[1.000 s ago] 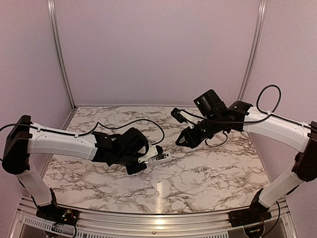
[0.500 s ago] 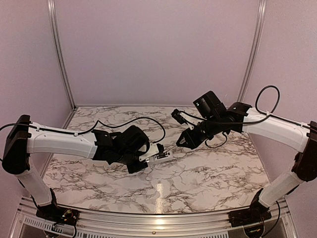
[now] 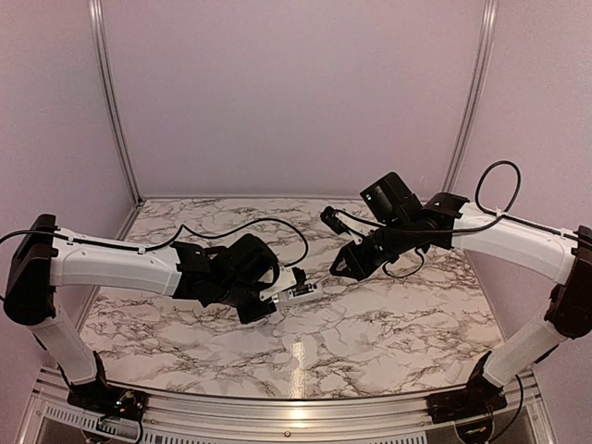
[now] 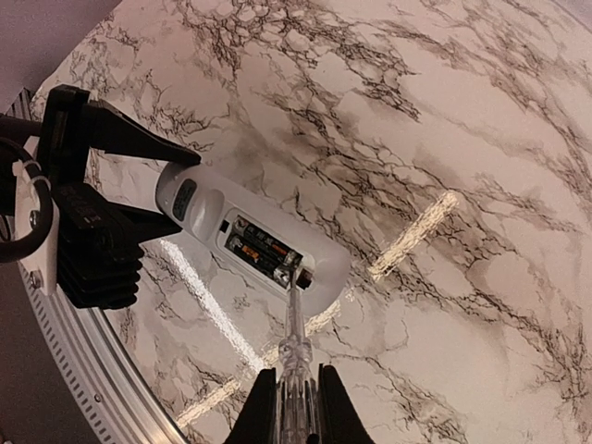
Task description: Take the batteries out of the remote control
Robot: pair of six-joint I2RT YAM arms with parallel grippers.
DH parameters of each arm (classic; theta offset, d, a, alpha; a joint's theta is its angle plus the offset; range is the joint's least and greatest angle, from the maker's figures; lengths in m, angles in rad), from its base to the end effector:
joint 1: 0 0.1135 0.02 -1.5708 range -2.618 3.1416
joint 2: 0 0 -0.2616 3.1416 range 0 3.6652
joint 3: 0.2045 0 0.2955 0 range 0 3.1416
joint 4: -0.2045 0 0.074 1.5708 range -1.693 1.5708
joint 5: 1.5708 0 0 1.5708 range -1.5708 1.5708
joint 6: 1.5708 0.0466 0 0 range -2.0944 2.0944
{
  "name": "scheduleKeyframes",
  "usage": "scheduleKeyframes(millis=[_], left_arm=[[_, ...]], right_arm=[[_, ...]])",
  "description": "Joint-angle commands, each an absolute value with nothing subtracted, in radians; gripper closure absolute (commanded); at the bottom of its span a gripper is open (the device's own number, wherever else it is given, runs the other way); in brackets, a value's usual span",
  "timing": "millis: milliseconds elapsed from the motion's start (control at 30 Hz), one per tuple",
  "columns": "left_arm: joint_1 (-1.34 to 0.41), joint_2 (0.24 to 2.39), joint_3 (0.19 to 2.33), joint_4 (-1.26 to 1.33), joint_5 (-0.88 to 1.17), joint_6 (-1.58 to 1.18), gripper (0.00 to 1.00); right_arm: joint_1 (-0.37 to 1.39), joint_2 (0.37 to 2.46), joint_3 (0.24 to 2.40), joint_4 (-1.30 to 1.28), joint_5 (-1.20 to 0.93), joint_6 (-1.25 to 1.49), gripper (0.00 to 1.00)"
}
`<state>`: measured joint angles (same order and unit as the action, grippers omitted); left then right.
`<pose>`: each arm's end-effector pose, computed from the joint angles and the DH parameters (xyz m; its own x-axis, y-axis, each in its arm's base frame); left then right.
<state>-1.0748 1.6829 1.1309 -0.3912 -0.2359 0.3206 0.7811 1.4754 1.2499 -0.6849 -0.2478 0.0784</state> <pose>0.1986 -0.3441 0.1763 -0.1167 0.8595 -0.4977 0.8710 0.3293 0.3646 0.2502 0.2641 0.2736 -0.6209 -0.5087 -0.5964 -0.7430 0.6243 0.2412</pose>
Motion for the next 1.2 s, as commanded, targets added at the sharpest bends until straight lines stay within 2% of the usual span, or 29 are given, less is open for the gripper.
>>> scheduleKeyframes(millis=[0,467,1167], left_arm=[[-1.083,1.639,1.154,-0.381,-0.220,0.310,1.00],[-1.086,1.631,1.157,-0.370,-0.206,0.303,1.00],[-1.086,1.525,1.092,-0.330,-0.156,0.309,1.00]], right_arm=[[0.777,1.491,1.250,-0.669,-0.233,0.079,1.00],[0.778,1.491,1.232,-0.634,-0.275,0.092,1.00],[0.778,1.385,1.144,-0.524,-0.458,0.142,1.00]])
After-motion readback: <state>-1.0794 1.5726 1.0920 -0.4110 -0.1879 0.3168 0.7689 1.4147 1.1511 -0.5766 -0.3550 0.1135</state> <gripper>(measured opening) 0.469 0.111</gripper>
